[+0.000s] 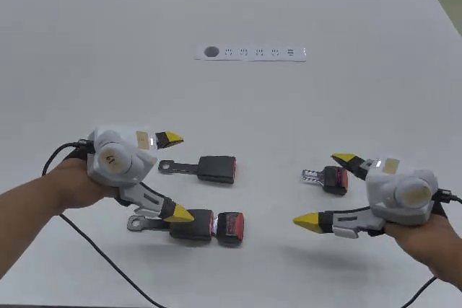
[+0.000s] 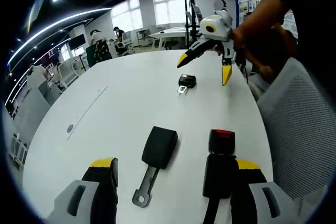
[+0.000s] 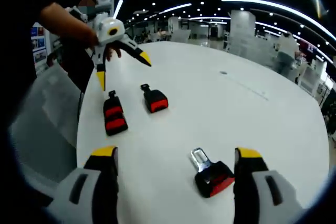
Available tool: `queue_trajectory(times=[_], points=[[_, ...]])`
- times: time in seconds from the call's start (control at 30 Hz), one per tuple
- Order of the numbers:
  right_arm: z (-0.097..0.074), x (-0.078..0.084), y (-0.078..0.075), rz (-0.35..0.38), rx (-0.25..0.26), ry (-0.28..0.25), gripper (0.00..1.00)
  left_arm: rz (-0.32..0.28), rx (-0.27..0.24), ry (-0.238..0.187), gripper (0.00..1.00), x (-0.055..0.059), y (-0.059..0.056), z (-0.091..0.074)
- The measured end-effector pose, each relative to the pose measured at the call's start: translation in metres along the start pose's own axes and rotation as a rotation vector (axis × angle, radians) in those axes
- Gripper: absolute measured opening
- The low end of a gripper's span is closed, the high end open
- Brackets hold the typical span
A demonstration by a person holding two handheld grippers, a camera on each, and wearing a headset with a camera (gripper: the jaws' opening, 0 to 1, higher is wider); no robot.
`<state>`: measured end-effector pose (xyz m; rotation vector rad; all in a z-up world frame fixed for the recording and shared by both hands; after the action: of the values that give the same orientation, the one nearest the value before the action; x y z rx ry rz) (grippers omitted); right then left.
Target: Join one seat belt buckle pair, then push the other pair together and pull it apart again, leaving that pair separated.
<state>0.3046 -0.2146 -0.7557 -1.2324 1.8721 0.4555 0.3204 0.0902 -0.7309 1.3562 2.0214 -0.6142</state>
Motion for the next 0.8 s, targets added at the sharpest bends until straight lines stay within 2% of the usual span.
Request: queue_trajectory(times=[0.2, 0.37, 0.43, 0.53, 0.73, 0.8], points=[[-0.006, 0.012, -0.022, -0.011, -0.026, 0.026, 0.91, 0.010, 0.009, 0.016, 0.92, -0.007, 0.018, 0.009], [-0.006, 0.027, -0.031, 0.003, -0.049, 0.047, 0.90, 0.004, 0.026, 0.023, 0.90, -0.013, 0.026, 0.024], [-0.004, 0.034, -0.033, -0.007, -0.064, 0.066, 0.90, 0.006, 0.040, 0.048, 0.89, -0.011, 0.027, 0.032], [-0.002, 0.043, -0.035, 0.002, -0.085, 0.082, 0.90, 0.001, 0.059, 0.062, 0.86, -0.007, 0.030, 0.041], [0.003, 0.050, -0.039, 0.001, -0.128, 0.098, 0.85, -0.015, 0.086, 0.090, 0.81, 0.004, 0.035, 0.057], [0.004, 0.050, -0.041, -0.022, -0.136, 0.096, 0.82, -0.026, 0.089, 0.096, 0.78, 0.007, 0.037, 0.062]])
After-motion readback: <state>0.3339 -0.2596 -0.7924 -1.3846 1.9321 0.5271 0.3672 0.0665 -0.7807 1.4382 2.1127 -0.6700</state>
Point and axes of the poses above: the centre of the closed fingertips' face, and the gripper's own axes: z roughly forward along the fingers, y roughly to its left, x roughly out of its underside, the point moved 7 cm from there along -z, roughly backward along the fingers, and after that the axes turned 10 degrees about -z, right-handed, at the moved point
